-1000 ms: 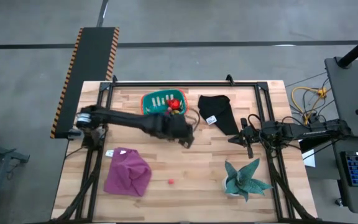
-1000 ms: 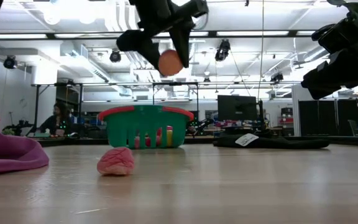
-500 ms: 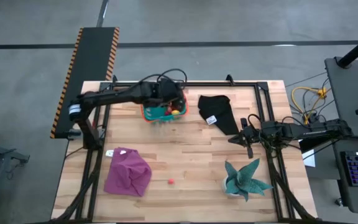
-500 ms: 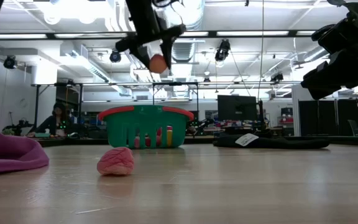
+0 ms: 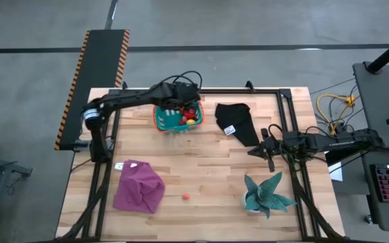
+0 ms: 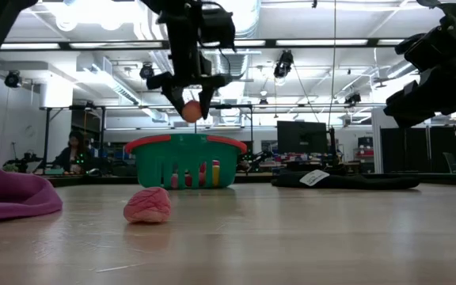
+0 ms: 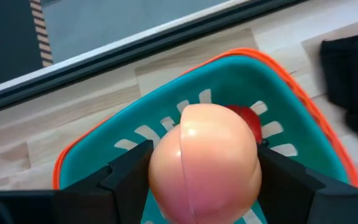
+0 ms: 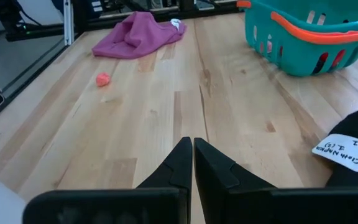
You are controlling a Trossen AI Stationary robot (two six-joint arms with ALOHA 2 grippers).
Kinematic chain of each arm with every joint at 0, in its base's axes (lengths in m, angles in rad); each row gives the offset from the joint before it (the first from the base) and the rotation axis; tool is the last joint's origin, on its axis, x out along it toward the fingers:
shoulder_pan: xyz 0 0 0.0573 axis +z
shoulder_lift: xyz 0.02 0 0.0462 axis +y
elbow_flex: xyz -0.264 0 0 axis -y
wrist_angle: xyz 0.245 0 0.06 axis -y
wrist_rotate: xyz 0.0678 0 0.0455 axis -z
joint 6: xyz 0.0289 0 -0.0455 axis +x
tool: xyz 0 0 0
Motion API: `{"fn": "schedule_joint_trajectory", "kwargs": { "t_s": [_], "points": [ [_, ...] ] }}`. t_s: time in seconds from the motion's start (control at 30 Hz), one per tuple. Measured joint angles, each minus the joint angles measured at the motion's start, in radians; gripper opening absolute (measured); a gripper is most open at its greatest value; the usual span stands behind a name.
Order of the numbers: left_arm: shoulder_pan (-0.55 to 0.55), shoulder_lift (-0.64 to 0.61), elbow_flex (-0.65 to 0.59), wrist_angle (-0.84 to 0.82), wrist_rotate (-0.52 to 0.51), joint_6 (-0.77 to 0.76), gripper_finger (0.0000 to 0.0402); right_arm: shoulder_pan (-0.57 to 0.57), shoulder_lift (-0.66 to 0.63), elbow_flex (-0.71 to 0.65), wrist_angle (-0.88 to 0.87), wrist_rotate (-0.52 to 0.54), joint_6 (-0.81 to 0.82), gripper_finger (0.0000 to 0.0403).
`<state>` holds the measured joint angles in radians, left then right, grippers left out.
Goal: Pick and placing Produce into tupperware
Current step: Put the big pink peach into the basket
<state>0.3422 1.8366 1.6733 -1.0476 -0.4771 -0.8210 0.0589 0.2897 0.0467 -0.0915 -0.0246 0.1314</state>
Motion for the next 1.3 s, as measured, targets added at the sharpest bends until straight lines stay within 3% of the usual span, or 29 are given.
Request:
{"fn": "schedule_joint_trajectory", "kwargs": {
  "t_s": [0.57,0.87,1.3],
  "points": [
    [0.017,0.137,0.0,0.045,-0.005,0.045,0.0231,0.0,0.028,0.0,-0.001,0.0,0.0,0.0009],
    [0.019,0.146,0.0,0.058,-0.006,0.053,0.0231,0.0,0.034,0.0,0.001,0.0,0.0,0.0009],
    [0.016,0.146,-0.051,0.204,-0.001,0.077,0.0231,0.0,0.034,0.0,0.0,0.0,0.0,0.0009]
  ]
}}
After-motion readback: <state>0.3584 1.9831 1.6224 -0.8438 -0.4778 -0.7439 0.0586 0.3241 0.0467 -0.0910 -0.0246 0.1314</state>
